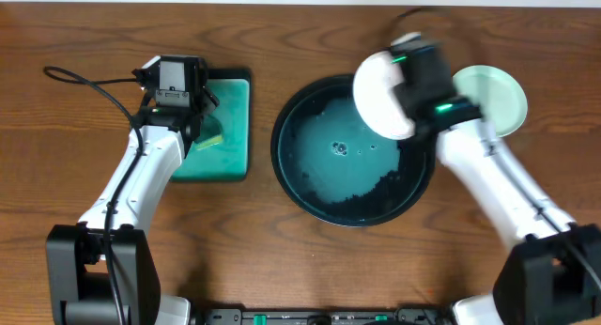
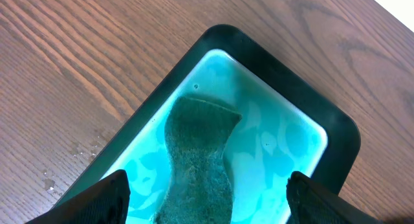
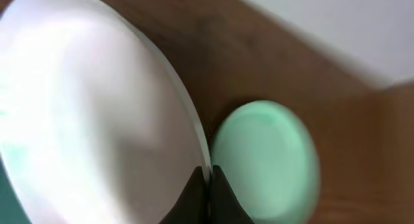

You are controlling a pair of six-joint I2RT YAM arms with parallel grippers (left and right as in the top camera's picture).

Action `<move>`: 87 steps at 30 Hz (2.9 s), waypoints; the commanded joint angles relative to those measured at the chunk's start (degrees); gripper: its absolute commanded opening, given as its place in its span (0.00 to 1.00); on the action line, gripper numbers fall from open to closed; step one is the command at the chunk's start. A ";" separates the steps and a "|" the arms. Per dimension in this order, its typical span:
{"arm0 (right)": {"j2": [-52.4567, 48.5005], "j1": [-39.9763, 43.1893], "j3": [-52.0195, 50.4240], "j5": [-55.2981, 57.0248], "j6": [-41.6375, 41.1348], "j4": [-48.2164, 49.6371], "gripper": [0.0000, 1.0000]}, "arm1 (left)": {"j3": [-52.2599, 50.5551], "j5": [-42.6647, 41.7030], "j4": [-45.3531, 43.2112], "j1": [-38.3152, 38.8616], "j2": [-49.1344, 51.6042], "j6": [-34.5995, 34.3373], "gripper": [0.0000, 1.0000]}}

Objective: Clean dirty plates on tray and stack at the side

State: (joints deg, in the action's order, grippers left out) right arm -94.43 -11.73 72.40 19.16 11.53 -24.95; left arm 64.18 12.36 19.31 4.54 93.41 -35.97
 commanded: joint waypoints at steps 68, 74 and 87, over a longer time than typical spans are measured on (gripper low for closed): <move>37.42 15.65 -18.99 -22.21 -31.19 -9.88 0.99 | -0.22 0.72 0.15 -0.28 0.20 0.33 0.79; 37.42 15.61 -18.99 -22.23 -31.19 -14.03 0.99 | -0.20 0.72 0.15 -0.28 0.20 0.33 0.79; 45.81 8.81 -29.05 -22.43 -25.99 -5.33 0.99 | -0.22 0.72 0.15 -0.28 0.20 0.33 0.79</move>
State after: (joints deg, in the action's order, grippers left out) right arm -53.43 -0.97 47.88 -3.40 -16.51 -32.82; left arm 64.18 12.36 19.29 4.54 93.41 -35.99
